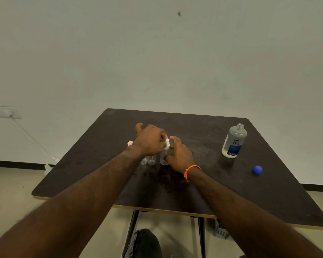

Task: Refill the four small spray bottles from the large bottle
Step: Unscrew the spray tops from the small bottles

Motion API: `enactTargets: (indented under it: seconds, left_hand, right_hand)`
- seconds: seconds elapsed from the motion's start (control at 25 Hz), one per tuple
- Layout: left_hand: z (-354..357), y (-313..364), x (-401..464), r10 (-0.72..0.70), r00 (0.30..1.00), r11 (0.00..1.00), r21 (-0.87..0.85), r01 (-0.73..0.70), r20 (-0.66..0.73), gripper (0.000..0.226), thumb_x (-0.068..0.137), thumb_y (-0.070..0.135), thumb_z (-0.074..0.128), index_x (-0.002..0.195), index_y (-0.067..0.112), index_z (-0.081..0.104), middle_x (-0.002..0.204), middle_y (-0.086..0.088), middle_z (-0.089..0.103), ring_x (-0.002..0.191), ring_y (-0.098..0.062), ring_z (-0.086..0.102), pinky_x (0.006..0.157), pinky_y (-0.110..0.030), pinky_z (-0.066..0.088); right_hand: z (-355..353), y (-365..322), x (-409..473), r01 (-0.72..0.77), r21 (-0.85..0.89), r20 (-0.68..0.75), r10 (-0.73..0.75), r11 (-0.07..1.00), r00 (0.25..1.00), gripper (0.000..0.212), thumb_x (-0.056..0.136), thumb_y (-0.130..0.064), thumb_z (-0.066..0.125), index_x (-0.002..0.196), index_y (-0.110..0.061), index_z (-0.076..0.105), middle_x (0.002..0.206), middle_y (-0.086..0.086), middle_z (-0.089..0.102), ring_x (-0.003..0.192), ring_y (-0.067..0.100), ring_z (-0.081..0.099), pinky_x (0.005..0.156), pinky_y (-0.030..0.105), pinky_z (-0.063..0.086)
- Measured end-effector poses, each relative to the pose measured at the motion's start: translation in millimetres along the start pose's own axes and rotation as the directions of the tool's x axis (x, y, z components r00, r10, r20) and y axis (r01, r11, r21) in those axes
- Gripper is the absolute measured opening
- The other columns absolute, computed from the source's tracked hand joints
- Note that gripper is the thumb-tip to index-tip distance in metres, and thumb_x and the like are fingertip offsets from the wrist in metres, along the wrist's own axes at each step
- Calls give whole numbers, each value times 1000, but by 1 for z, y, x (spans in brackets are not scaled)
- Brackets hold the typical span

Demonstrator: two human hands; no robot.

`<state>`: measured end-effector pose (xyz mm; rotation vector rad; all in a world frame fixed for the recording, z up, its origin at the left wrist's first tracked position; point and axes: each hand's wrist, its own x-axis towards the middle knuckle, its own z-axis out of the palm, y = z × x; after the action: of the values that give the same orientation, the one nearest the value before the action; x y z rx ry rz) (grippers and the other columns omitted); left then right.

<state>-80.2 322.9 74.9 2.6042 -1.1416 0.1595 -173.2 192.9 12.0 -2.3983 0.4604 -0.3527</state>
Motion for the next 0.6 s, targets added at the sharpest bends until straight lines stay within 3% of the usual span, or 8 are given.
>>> enactTargets:
  seconds: [0.2,0.36,0.48,0.6]
  left_hand:
    - [-4,28,-5,85,993,993,-90,-77,86,51,79,27,68,129,32,61,120,14,65,130,-11,49,114,-51,16]
    - [15,64,-17,201,965,974,-136,-179,166,70,80,34,75,145,31,49,143,6,55,143,-16,38,114,-46,19]
    - [41,92,-27,233,955,961,-194,-198,181,82,77,47,81,149,28,44,142,6,56,141,-16,39,114,-46,19]
    - [68,102,-31,206,960,953,-263,-152,190,79,76,51,83,145,30,49,136,9,62,134,-14,48,108,-45,23]
  right_hand:
    - [-40,21,-25,-30,29,-15,30,999,999,85,77,-27,80,147,-24,32,119,3,65,102,23,64,91,45,53]
    - [-74,44,-52,-96,54,-26,98,994,995,90,76,-22,83,150,-23,30,123,4,63,103,22,65,95,42,53]
    - [-88,60,-68,-143,66,-21,145,988,989,98,74,-20,86,152,-26,26,124,4,62,99,19,67,95,41,55]
    - [-95,67,-77,-165,70,-8,166,984,986,103,73,-14,86,154,-27,24,126,6,62,90,15,68,92,39,56]
